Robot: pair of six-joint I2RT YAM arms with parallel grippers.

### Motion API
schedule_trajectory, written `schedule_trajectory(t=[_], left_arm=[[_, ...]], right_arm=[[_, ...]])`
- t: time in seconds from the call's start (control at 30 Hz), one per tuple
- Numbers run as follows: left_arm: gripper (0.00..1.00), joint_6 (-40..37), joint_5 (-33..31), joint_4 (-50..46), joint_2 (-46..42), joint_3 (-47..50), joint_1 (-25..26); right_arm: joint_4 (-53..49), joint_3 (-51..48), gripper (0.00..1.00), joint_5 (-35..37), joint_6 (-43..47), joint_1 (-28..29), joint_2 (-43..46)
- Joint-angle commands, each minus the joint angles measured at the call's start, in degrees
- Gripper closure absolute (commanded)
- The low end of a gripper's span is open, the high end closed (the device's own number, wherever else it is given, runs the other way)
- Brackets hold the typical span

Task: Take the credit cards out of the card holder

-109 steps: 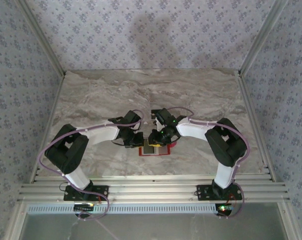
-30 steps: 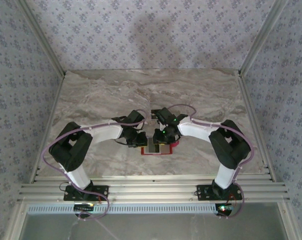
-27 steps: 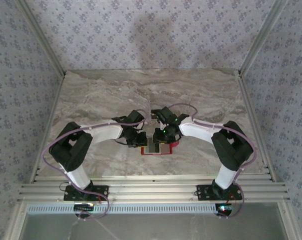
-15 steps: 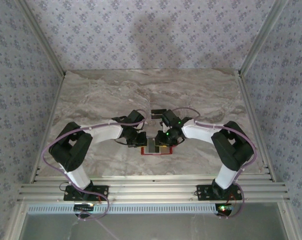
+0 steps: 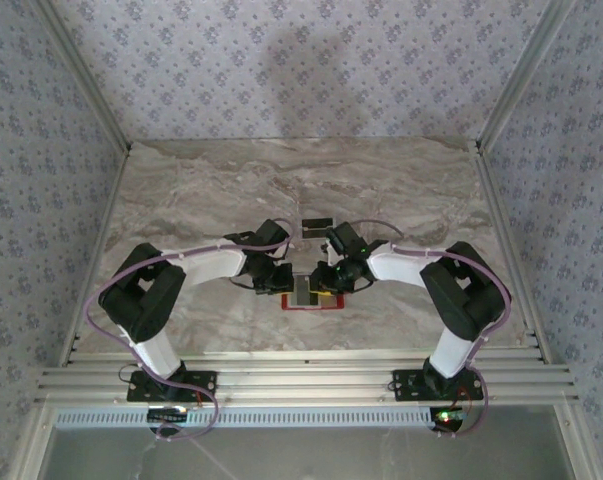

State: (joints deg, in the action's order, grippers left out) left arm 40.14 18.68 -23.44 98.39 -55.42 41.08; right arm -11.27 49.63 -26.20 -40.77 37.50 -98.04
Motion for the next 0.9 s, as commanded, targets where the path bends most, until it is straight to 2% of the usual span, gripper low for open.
schedule_trajectory(t=[0.0,0.3,0.87], left_arm=[[0.88,-0.59,-1.23,-2.41,1.63,-0.67,0.70],[0.87,-0.71,-1.20,-2.30,1.64,-0.71,0.82],[0.88,-0.77,-1.19,-2.13,1.78,-0.45,0.83]], right_arm=[[1.16,-0.83,0.81,-1.34,-0.81,-0.43,0.43],[-2.17,-1.00,0.90,0.60,0.51,-1.50,2.01],[-10.53,0.02,0.92,3.87,3.66,-4.05,8.34]])
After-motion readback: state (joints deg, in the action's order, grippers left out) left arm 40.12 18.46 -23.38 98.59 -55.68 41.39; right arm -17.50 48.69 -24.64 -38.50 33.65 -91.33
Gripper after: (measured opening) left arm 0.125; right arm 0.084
